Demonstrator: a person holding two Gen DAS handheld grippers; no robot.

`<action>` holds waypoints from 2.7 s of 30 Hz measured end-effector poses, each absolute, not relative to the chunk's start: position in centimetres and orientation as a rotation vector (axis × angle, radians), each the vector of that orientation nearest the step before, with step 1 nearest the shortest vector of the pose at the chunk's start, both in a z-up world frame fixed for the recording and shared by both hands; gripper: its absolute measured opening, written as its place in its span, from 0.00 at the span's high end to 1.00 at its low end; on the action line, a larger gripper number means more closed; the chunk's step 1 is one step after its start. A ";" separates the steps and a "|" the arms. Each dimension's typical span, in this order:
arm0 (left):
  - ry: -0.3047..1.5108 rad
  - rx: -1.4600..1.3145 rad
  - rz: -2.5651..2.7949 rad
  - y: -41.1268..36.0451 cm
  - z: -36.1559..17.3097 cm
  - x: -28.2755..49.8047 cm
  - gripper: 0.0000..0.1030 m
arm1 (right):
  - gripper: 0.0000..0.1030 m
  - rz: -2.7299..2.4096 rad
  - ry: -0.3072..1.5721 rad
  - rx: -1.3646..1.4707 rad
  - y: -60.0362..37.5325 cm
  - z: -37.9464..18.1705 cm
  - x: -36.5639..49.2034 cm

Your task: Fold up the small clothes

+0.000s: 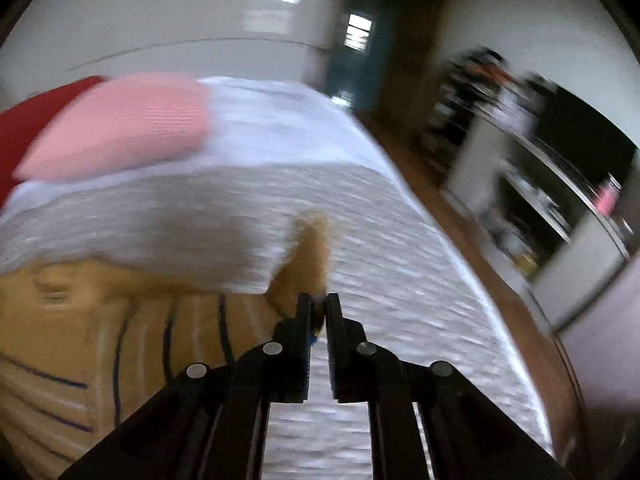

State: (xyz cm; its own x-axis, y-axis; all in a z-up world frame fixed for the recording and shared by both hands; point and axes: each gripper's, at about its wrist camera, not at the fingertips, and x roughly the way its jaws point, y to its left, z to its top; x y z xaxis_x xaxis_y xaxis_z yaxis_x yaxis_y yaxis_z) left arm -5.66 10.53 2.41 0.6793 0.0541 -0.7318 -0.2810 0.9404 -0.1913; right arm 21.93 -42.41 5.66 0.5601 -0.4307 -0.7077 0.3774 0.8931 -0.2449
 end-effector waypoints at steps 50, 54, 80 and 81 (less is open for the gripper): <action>0.893 -0.194 0.094 5.1 3.7 -9.8 0.45 | 0.38 0.023 0.894 0.527 -48.2 -1.1 3.7; 0.875 -0.144 0.070 3.7 4.1 -8.8 0.43 | 0.38 -0.001 0.911 0.541 -47.6 -2.0 7.8; 0.895 -0.205 0.125 6.0 3.4 -6.3 0.43 | 0.90 -0.615 0.801 0.313 -59.1 2.1 15.7; 0.893 -0.211 0.130 6.4 3.4 -6.1 0.43 | 0.90 -0.634 0.814 0.312 -59.9 2.1 15.4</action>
